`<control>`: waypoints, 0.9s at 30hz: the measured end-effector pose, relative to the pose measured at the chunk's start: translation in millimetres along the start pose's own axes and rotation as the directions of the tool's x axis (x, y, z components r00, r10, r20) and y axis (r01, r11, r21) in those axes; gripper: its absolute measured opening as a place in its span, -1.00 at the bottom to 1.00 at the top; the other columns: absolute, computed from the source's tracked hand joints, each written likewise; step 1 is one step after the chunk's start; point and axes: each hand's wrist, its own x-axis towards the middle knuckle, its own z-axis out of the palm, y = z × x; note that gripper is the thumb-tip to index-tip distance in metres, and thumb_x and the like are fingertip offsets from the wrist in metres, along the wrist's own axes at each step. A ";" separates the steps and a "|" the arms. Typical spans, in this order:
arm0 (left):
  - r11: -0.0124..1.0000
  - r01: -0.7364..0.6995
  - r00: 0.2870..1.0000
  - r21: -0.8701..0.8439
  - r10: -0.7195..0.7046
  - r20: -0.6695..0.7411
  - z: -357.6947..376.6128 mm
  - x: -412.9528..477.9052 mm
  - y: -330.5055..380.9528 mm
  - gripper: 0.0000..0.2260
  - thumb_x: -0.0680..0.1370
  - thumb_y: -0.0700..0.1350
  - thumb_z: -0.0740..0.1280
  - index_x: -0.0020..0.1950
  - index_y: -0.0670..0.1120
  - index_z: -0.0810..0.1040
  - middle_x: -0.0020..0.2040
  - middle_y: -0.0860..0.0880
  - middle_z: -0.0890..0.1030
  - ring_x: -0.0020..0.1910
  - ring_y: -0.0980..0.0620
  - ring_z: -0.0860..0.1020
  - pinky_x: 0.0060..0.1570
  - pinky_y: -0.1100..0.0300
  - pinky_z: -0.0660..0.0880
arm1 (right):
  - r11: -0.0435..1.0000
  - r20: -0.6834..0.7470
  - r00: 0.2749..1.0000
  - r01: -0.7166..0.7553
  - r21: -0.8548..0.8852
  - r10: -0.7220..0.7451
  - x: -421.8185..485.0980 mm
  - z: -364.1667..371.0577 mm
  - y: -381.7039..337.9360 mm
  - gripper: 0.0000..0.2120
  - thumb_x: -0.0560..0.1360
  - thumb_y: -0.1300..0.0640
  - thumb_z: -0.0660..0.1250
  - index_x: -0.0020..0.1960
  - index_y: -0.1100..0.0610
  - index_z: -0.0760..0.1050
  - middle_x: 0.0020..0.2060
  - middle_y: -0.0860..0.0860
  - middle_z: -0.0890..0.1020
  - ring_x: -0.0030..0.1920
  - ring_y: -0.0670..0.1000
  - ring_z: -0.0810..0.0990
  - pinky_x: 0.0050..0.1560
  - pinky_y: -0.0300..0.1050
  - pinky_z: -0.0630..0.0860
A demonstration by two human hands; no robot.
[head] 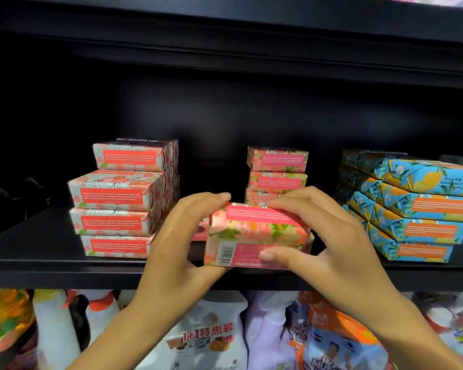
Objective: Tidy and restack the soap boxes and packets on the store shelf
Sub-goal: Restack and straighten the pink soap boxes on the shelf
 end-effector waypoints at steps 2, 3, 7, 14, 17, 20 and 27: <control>0.990 0.128 0.992 -0.065 -0.126 0.028 -2.8 -1.6 1.1 -0.28 0.28 0.12 0.49 0.39 0.23 0.28 0.21 0.24 0.47 0.25 0.20 0.46 0.15 0.38 0.42 | 0.993 -0.053 0.994 0.088 -0.075 -0.092 -3.3 3.7 -1.0 -0.58 0.34 0.05 0.47 0.15 0.14 0.51 0.05 -0.08 0.50 0.08 -0.16 0.47 0.05 -0.38 0.38; 0.973 0.195 0.980 -0.124 -0.188 0.061 -4.8 -2.8 1.8 -0.22 0.23 0.14 0.52 0.38 0.27 0.28 0.20 0.26 0.49 0.22 0.23 0.48 0.10 0.41 0.43 | 0.982 -0.080 0.985 0.142 -0.128 -0.153 -4.3 5.4 -1.3 -0.60 0.36 0.08 0.46 0.16 0.14 0.50 0.06 -0.06 0.49 0.09 -0.12 0.47 0.07 -0.34 0.39; 0.838 0.380 0.923 -0.391 -0.313 0.225 -11.8 -2.0 5.4 -0.20 0.10 0.22 0.59 0.30 0.16 0.45 0.17 0.15 0.59 0.13 0.13 0.59 0.00 0.35 0.51 | 0.917 -0.149 0.927 0.296 -0.269 -0.343 -5.0 12.0 3.8 -0.65 0.41 0.22 0.41 0.14 0.14 0.39 0.07 -0.01 0.44 0.07 0.00 0.46 0.06 -0.21 0.43; 0.797 0.477 0.871 -0.371 -0.374 0.318 -17.0 4.7 1.8 -0.47 0.16 0.00 0.58 0.12 0.10 0.61 0.05 0.06 0.67 0.03 0.07 0.64 -0.07 0.32 0.54 | 0.801 -0.181 0.822 0.435 -0.411 -0.539 -11.0 31.9 18.8 -0.87 0.55 0.17 0.30 0.04 0.20 0.42 -0.01 0.06 0.45 -0.01 0.08 0.50 -0.07 -0.06 0.49; 0.839 0.427 0.903 -0.336 -0.381 0.196 -17.2 0.2 1.4 -0.48 0.11 0.04 0.59 0.04 0.20 0.60 -0.01 0.11 0.68 -0.02 0.13 0.65 -0.13 0.37 0.54 | 0.817 -0.136 0.858 0.407 -0.409 -0.496 -15.2 34.4 23.8 -0.84 0.52 0.17 0.32 0.05 0.19 0.41 0.00 0.08 0.48 -0.01 0.10 0.51 -0.06 -0.01 0.49; 0.876 0.398 0.914 -0.271 -0.405 0.032 -19.2 -3.3 -2.0 -0.47 0.08 0.12 0.58 0.02 0.19 0.57 -0.02 0.15 0.67 -0.02 0.16 0.64 -0.14 0.39 0.54 | 0.878 -0.158 0.912 0.300 -0.374 -0.379 -20.2 31.2 25.2 -0.76 0.46 0.16 0.37 0.09 0.18 0.44 0.00 0.12 0.59 0.05 0.10 0.54 -0.03 0.02 0.50; 0.856 0.398 0.851 -0.329 -0.479 -0.217 -3.1 -7.6 -8.5 -0.48 0.15 0.16 0.62 0.02 0.13 0.52 -0.03 0.20 0.64 -0.06 0.22 0.62 -0.20 0.46 0.50 | 0.884 -0.096 0.953 0.224 -0.410 -0.286 -37.3 37.8 29.2 -0.75 0.49 0.04 0.30 -0.06 0.22 0.62 -0.13 0.06 0.63 -0.10 0.05 0.58 -0.14 -0.08 0.52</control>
